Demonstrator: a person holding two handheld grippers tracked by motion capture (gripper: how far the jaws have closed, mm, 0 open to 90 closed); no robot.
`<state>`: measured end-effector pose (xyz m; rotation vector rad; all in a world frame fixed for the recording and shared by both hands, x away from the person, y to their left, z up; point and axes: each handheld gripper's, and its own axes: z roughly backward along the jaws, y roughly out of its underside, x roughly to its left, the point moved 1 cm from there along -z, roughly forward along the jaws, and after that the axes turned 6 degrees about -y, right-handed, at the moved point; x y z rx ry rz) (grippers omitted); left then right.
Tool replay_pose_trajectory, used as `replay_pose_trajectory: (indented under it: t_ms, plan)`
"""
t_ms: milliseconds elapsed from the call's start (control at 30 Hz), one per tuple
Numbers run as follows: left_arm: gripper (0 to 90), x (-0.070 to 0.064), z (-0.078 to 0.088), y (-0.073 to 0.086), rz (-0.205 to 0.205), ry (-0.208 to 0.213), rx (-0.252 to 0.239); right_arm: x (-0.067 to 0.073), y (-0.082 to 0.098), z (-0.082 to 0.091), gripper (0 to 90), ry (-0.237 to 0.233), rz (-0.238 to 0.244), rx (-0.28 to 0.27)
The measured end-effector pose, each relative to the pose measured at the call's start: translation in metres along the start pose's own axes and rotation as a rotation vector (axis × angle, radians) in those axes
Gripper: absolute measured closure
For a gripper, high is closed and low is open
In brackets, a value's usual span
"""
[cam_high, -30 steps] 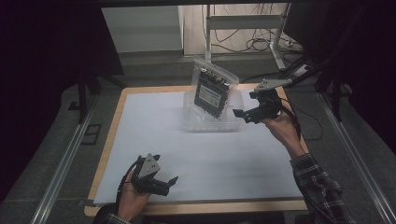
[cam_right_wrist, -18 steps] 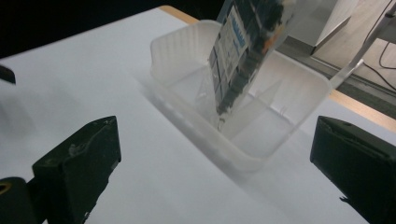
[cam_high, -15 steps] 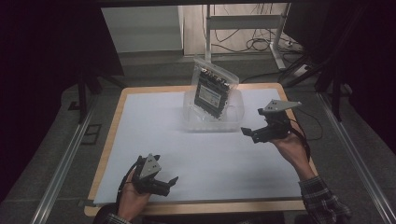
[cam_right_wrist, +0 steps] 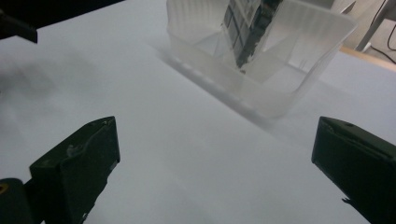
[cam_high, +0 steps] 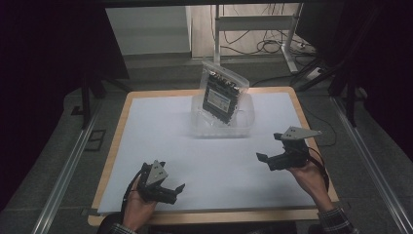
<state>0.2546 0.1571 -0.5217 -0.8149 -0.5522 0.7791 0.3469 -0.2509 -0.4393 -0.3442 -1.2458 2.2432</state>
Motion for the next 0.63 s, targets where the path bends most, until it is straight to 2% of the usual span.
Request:
replay_pose_trajectory:
  t_ms: [267,400,467,633]
  plan:
    - [0.0,0.001,0.004,0.000,0.022,0.035,-0.042,0.008,0.033,-0.006,1.0,-0.025,-0.002,-0.004]
    - [0.0,0.001,0.004,0.000,0.032,0.047,-0.049,0.011,0.050,-0.011,1.0,-0.028,0.000,0.042]
    - [0.0,0.001,0.004,0.000,0.035,0.050,-0.049,0.011,0.055,-0.013,1.0,-0.031,0.002,0.063]
    - [0.0,0.001,0.003,0.000,0.037,0.050,-0.047,0.010,0.056,-0.013,0.8,-0.032,-0.004,0.055]
